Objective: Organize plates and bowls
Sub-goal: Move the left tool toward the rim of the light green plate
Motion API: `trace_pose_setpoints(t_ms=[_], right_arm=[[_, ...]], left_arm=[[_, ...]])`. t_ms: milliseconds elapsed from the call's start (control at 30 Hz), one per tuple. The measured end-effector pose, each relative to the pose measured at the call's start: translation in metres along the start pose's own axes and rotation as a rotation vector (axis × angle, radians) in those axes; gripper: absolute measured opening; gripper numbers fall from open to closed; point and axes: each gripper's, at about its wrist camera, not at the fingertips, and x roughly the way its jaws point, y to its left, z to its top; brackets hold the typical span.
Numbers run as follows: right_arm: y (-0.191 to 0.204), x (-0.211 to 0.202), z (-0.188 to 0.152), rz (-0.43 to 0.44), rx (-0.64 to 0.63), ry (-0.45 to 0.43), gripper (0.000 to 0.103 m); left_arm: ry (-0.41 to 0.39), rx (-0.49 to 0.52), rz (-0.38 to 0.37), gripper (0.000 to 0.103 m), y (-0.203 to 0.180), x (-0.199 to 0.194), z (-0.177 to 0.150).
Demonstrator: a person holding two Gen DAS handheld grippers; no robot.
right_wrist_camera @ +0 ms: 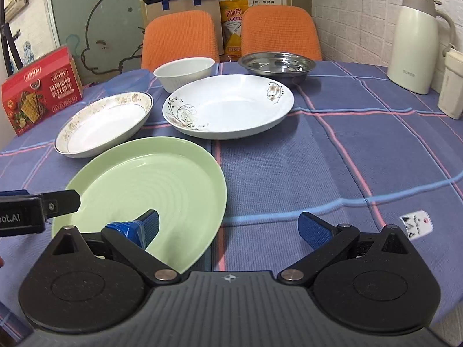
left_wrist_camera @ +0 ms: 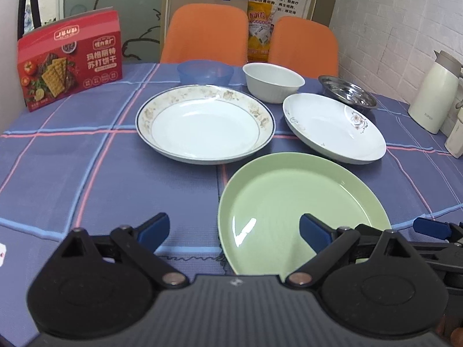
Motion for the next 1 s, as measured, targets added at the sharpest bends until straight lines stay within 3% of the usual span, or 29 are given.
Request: trace_pose_setpoints(t_ms=[200, 367, 433, 533, 600, 667, 733, 767, 867, 1000], right_arm=[[0.009, 0.018, 0.003, 0.038, -0.034, 0.048, 0.089], [0.013, 0.017, -0.006, 0.074, -0.095, -0.007, 0.091], [0.010, 0.016, -0.010, 0.094, -0.116, -0.035, 0.091], [0.010, 0.016, -0.008, 0.098, -0.122, -0.025, 0.091], [0.014, 0.017, -0.004, 0.096, -0.117, -0.006, 0.091], [0.020, 0.018, -0.005, 0.153, -0.149, -0.018, 0.089], [0.027, 0.018, -0.008, 0.201, -0.182, -0.038, 0.089], [0.031, 0.018, -0.009, 0.179, -0.189, -0.045, 0.088], [0.030, 0.017, -0.008, 0.177, -0.156, -0.051, 0.087], [0.034, 0.002, -0.006, 0.216, -0.121, -0.065, 0.087]], left_arm=[[0.026, 0.055, 0.035, 0.094, -0.007, 0.012, 0.004], [0.088, 0.069, 0.021, 0.093, -0.007, 0.029, -0.002], [0.068, 0.075, 0.018, 0.092, -0.007, 0.029, -0.004], [0.051, 0.078, 0.002, 0.080, -0.007, 0.029, -0.003], [0.047, 0.088, -0.015, 0.065, -0.009, 0.028, -0.001], [0.042, 0.100, -0.041, 0.050, -0.011, 0.025, -0.001], [0.035, 0.098, -0.034, 0.049, -0.012, 0.025, -0.002], [0.033, 0.093, -0.035, 0.048, -0.012, 0.024, -0.003], [0.041, 0.077, -0.031, 0.035, -0.010, 0.020, -0.002], [0.023, 0.040, -0.041, 0.035, 0.003, 0.004, 0.000]])
